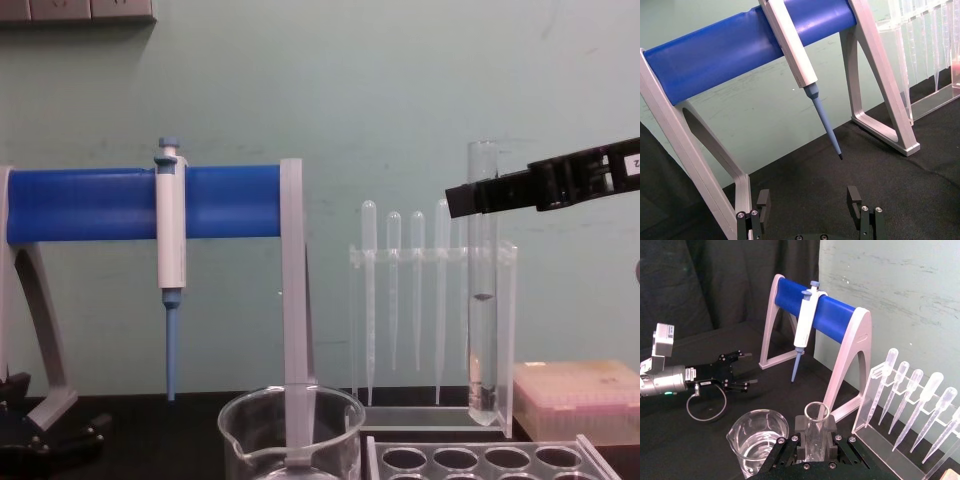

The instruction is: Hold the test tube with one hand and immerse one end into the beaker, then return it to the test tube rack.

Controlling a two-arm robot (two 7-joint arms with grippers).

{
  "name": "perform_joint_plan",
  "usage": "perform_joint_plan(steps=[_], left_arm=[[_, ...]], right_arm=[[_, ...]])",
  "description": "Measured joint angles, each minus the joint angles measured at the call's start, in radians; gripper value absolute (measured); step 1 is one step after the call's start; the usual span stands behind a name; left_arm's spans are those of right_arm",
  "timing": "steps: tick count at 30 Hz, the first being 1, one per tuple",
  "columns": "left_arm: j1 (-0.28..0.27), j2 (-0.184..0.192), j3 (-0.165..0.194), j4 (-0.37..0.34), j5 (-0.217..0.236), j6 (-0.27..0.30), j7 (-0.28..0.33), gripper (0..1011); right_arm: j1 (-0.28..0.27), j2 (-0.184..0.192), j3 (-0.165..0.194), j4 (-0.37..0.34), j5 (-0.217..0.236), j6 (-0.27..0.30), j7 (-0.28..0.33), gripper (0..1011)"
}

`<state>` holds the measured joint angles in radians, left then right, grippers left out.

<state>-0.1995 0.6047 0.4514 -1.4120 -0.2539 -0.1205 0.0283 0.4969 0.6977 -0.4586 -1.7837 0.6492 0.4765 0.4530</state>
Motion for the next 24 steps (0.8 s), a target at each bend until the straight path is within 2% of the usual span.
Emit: perform_joint_plan(steps=[5,13,16,22,24], left_arm=[[0.0,0.0,0.0,0.0,0.0,0.0,0.0,1000],[0.0,0.0,0.0,0.0,0.0,0.0,0.0,1000],[0.0,0.0,0.0,0.0,0.0,0.0,0.0,1000],[0.0,0.0,0.0,0.0,0.0,0.0,0.0,1000],[0.0,0.0,0.0,0.0,0.0,0.0,0.0,1000]], right_arm=[[0.002,0.001,-0.003,0.0,0.0,-0.002,0.0,224],[0.055,-0.009,-0.041,-0.001,0.002,-0.014,0.018,224],[0.082,-0.02,-0.06,-0.004,0.002,-0.006,0.024,224],[0.146,-0.071,-0.112,0.009,0.01,0.013,0.028,224],[0.151,-0.075,-0.116,0.011,0.011,0.014,0.029,224]])
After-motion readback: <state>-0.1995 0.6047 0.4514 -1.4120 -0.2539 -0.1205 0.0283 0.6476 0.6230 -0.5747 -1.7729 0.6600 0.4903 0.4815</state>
